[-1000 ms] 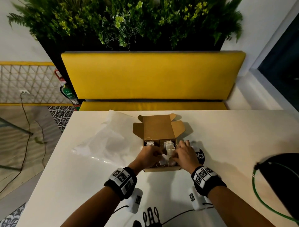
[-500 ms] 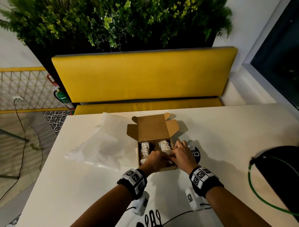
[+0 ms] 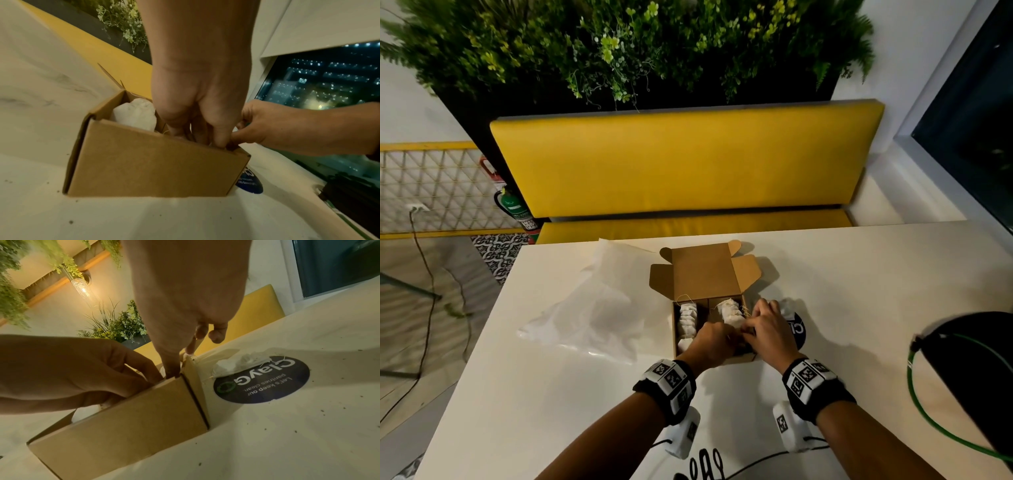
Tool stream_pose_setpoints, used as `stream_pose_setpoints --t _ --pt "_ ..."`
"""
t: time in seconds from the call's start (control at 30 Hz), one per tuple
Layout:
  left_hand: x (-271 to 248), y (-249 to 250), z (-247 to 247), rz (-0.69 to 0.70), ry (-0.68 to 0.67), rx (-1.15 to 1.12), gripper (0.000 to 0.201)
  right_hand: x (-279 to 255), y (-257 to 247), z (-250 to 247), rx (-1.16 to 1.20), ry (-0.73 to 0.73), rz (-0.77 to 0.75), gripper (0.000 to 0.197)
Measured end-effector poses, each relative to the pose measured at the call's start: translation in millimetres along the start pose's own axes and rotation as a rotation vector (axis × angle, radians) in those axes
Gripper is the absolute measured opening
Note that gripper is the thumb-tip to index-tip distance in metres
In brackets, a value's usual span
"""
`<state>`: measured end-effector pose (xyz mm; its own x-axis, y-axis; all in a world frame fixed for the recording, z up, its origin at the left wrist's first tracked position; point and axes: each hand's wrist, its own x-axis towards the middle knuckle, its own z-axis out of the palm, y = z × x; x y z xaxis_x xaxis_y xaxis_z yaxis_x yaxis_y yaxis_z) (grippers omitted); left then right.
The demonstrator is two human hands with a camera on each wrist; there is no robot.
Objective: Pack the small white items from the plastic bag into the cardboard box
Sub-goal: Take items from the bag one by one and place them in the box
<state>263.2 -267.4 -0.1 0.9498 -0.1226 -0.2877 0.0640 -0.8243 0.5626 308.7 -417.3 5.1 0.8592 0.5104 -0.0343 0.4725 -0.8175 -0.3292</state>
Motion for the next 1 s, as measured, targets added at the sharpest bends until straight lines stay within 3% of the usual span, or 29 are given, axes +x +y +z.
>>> stream_pose_setpoints --t 0.13,0.37,0.5,0.6,0.7,0.77,0.9,1.0 --pt "0 -3 -2 -0.053 0.029 -0.041 0.031 0 3 2 0.006 0.005 0.009 0.016" --pt "-13 -1 -18 0.029 0.006 -0.045 0.033 2 3 5 0.009 0.018 -0.005 0.021" --pt "-36 -17 -46 0.067 0.159 -0.11 0.019 5 6 2 0.072 0.072 0.022 0.026" --pt "-66 -42 -77 0.087 0.326 -0.101 0.014 12 -6 -5 0.122 0.195 -0.027 0.03" --pt "-96 -80 -102 0.007 0.435 0.031 0.027 20 -43 -12 0.173 0.229 -0.153 0.04" --pt "-114 -107 -116 -0.078 0.404 0.161 0.04 22 -77 -12 0.201 0.168 -0.242 0.043" --pt "-127 -142 -125 -0.221 0.161 0.423 0.073 19 -148 -1 0.116 -0.119 -0.381 0.059" --pt "-120 -152 -120 -0.211 0.044 0.377 0.08 19 -191 27 -0.068 -0.266 -0.413 0.08"
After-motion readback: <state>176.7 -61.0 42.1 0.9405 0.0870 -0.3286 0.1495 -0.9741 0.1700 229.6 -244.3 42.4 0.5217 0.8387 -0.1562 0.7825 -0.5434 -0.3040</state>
